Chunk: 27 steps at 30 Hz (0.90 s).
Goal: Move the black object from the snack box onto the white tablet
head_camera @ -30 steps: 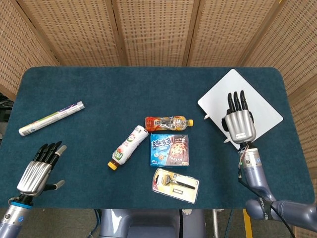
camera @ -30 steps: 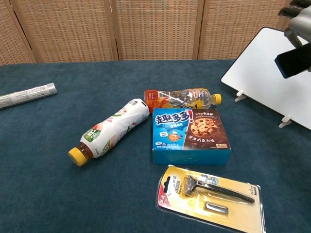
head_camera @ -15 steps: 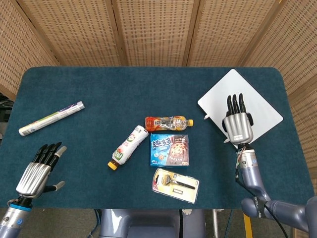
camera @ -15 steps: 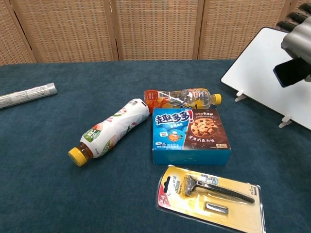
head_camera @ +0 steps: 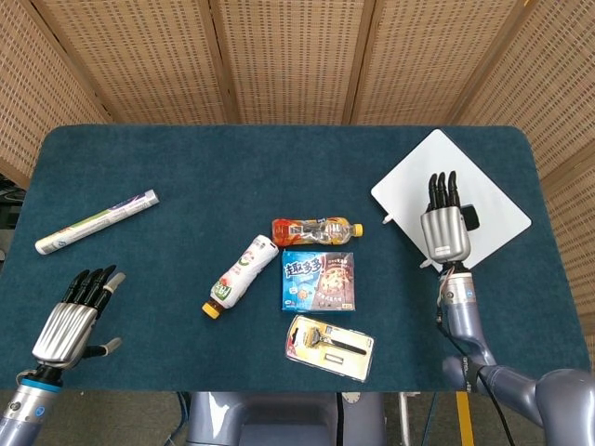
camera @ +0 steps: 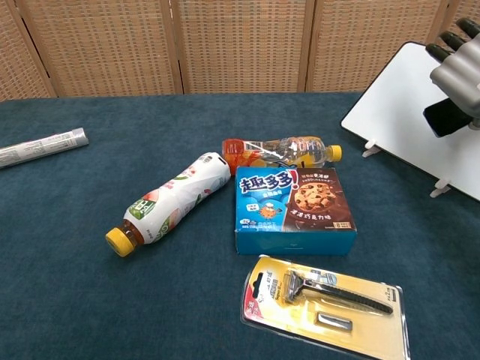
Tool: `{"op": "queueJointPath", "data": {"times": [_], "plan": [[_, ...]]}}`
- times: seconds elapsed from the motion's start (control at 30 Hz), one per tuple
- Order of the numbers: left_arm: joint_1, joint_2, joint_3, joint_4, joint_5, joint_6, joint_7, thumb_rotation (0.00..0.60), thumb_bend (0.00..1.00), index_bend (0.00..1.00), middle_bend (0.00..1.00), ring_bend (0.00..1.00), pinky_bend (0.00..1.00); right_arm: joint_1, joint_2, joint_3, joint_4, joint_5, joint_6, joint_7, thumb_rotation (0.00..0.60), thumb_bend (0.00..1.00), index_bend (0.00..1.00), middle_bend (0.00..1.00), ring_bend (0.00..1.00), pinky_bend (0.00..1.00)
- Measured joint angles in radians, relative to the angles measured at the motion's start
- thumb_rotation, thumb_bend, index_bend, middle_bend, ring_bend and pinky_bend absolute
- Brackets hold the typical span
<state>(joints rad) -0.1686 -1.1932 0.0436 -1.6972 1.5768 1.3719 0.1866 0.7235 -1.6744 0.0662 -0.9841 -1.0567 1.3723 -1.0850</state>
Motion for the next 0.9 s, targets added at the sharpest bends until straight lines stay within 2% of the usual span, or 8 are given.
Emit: {"op": "queueJointPath", "data": {"times": [0.23,0.53,0.9], "plan": [[-0.003,-0.005,-0.002,0.002,-0.008,-0.009,0.005,0.600,0.13,0.00,0.00,0.00,0.00,-0.010,-0.065,0.047,0.104,-0.007,-0.003,-0.025,0.600,0.01,0.61,0.09,0.00,0.00],[-0.005,-0.005,-0.002,-0.001,-0.014,-0.015,0.007,0.600,0.13,0.00,0.00,0.00,0.00,-0.013,-0.103,0.092,0.168,-0.018,-0.015,-0.046,0.600,0.01,0.62,0.09,0.00,0.00],[-0.006,-0.007,-0.005,-0.003,-0.020,-0.017,0.014,0.600,0.13,0.00,0.00,0.00,0.00,-0.011,-0.133,0.121,0.222,-0.034,-0.048,-0.048,0.600,0.01,0.62,0.09,0.00,0.00]]}}
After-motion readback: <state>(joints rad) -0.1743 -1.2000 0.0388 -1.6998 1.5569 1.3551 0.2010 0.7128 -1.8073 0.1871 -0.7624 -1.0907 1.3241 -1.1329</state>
